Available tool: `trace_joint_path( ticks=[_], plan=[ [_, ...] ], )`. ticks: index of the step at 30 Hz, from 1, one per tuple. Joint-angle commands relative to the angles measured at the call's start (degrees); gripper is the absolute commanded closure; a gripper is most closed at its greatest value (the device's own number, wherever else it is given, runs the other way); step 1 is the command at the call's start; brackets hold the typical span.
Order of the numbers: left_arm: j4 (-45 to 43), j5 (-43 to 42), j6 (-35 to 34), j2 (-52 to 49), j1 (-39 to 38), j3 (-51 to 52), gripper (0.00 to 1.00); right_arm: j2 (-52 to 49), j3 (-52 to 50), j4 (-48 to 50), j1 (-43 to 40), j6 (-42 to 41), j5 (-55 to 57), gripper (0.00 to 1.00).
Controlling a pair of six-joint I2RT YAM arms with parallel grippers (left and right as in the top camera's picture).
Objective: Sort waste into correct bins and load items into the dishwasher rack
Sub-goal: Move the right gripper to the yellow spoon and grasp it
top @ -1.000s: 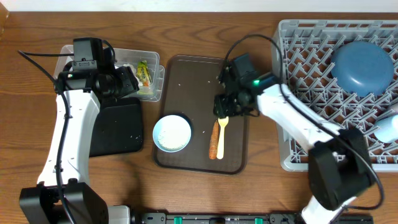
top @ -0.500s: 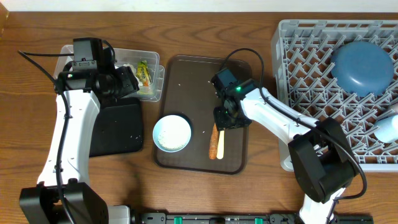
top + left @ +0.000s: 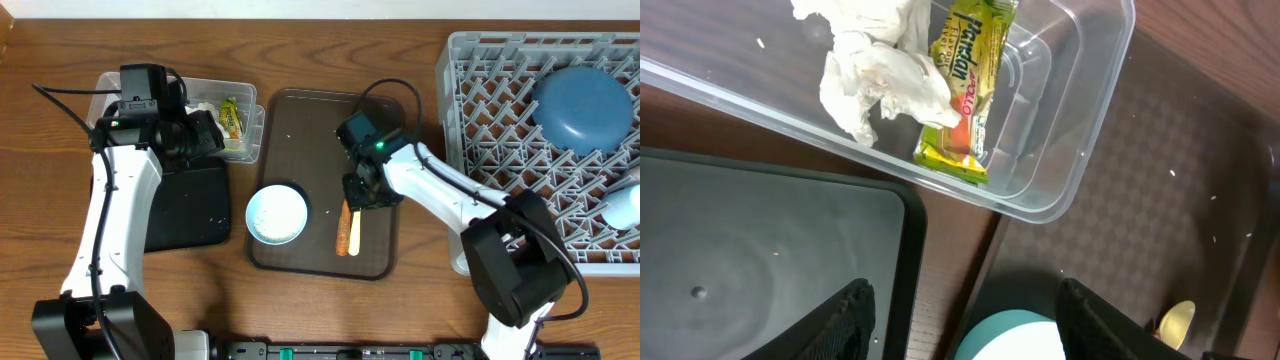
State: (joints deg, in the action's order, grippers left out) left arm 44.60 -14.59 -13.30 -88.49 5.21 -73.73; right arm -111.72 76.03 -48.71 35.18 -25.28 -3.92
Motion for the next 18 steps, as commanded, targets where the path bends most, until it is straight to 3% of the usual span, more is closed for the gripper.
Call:
trace_joint_path(
  ticks=[1,18],
  plan=[
    [-0.02,0.76,-0.04,0.07,0.20,0.57,0.40,-1.77,0.00,0.11,1.29,-0.85,1.53,0.51],
    [-0.07,0.76,-0.02,0.07,0.20,0.57,0.40,-4.13,-0.02,0.00,1.60,-0.85,5.68,0.51]
  ],
)
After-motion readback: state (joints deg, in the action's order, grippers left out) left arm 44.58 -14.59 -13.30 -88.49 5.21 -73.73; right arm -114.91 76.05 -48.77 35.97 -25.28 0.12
